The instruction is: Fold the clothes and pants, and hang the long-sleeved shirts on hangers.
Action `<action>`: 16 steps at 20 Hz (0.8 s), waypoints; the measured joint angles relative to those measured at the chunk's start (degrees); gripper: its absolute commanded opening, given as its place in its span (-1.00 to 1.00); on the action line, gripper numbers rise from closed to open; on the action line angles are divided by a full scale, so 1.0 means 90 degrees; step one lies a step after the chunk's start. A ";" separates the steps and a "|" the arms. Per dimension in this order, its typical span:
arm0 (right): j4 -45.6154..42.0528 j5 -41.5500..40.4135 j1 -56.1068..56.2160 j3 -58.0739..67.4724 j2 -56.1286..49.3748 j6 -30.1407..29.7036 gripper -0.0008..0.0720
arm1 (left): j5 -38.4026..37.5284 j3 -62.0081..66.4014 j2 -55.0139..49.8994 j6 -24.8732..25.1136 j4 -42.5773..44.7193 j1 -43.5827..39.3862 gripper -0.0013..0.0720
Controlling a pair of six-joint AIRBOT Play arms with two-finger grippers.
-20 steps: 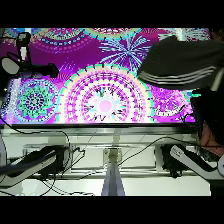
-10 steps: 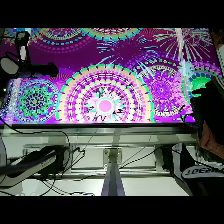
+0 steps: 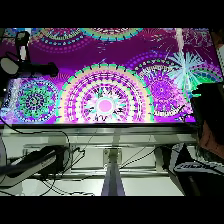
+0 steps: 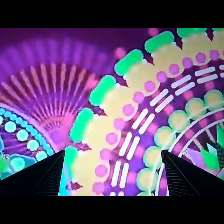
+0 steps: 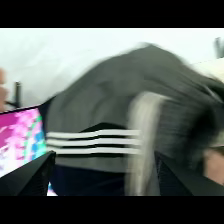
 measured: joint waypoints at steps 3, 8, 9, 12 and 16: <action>0.0797 -0.0352 -0.0019 -0.0002 -0.0039 0.0044 0.09 | 0.0000 0.0000 0.0000 0.0000 0.0000 0.0000 0.93; 0.4078 -0.1008 0.0226 -0.0015 -0.0401 -0.1617 -0.92 | 0.0000 0.0000 0.0000 0.0000 0.0000 0.0000 0.93; 0.4782 -0.1086 0.0454 -0.0015 -0.0517 -0.2047 -0.92 | 0.0000 0.0000 0.0000 -0.0002 0.0000 0.0000 0.93; 0.5639 -0.1195 0.1600 -0.0015 -0.0833 -0.3014 -0.92 | 0.0000 0.0000 0.0002 0.0000 0.0000 0.0000 0.93; 0.4284 -0.1270 0.3876 -0.0022 -0.1401 -0.3580 -0.92 | 0.0000 0.0000 0.0002 -0.0002 0.0000 0.0000 0.93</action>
